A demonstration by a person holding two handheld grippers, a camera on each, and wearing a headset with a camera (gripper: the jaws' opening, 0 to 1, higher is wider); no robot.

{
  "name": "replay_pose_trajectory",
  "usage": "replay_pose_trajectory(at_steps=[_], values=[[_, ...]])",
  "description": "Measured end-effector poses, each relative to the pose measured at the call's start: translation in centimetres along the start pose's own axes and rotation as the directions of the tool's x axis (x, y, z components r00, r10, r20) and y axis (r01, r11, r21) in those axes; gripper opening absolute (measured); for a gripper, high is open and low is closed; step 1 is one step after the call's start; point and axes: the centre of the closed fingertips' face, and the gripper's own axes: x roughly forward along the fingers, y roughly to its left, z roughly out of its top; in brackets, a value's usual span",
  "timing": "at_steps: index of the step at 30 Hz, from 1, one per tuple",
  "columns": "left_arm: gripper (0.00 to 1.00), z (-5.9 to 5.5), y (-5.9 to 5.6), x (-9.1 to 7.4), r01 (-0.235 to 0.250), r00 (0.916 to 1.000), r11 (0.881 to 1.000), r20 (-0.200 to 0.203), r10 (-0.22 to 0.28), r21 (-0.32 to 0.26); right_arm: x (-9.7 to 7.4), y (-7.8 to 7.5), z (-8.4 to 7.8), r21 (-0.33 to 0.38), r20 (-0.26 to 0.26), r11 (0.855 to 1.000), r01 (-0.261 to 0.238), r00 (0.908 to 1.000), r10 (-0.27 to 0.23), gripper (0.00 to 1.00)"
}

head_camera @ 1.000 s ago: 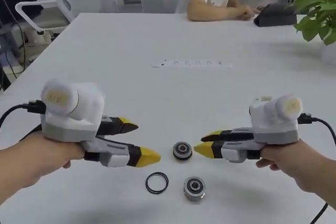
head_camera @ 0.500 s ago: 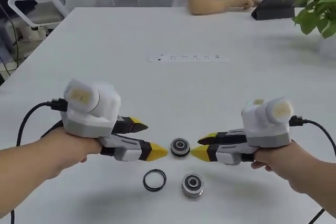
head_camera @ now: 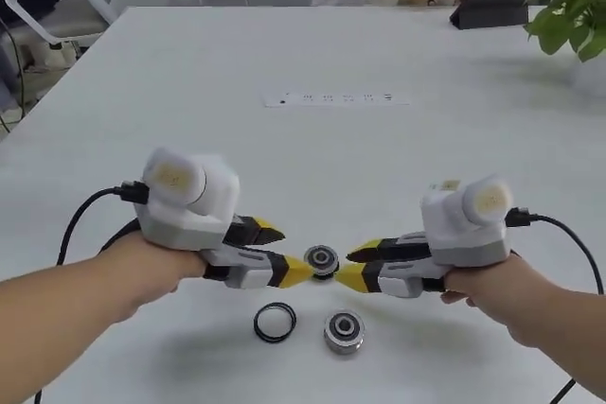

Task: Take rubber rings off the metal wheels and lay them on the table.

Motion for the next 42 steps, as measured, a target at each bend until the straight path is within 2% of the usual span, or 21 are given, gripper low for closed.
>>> replay_pose_trajectory(at_steps=[9,23,26,31,35,42], values=[[0.29,0.0,-0.6,1.3,0.020,0.9998,1.000,-0.010,-0.020,0.017,-0.3,0.0,-0.4,-0.003,-0.007,1.000,0.002,1.0000,-0.002,0.21],[0.18,-0.1,-0.9,3.1,0.030,0.9988,0.998,-0.041,-0.028,0.054,-0.4,0.1,-0.9,0.007,-0.009,1.000,0.002,1.0000,-0.002,0.20],[0.16,-0.3,-0.8,3.3,0.027,0.9981,0.998,-0.056,-0.024,0.060,-0.3,0.1,-1.0,0.006,-0.010,1.000,0.001,1.0000,0.000,0.20],[0.11,-0.3,-0.4,3.3,0.004,0.9985,0.997,-0.055,0.001,0.081,-0.3,0.2,-1.0,0.003,-0.011,1.000,-0.003,0.9999,0.003,0.20],[0.10,-0.4,-0.6,3.5,-0.010,0.9977,0.987,-0.064,0.021,0.158,-0.2,0.3,-0.9,0.001,-0.009,1.000,-0.004,1.0000,0.004,0.20],[0.10,-0.4,-0.5,3.4,-0.018,0.9982,0.989,-0.054,0.026,0.144,0.1,0.5,-0.5,-0.005,-0.002,1.000,-0.002,1.0000,0.002,0.19]])
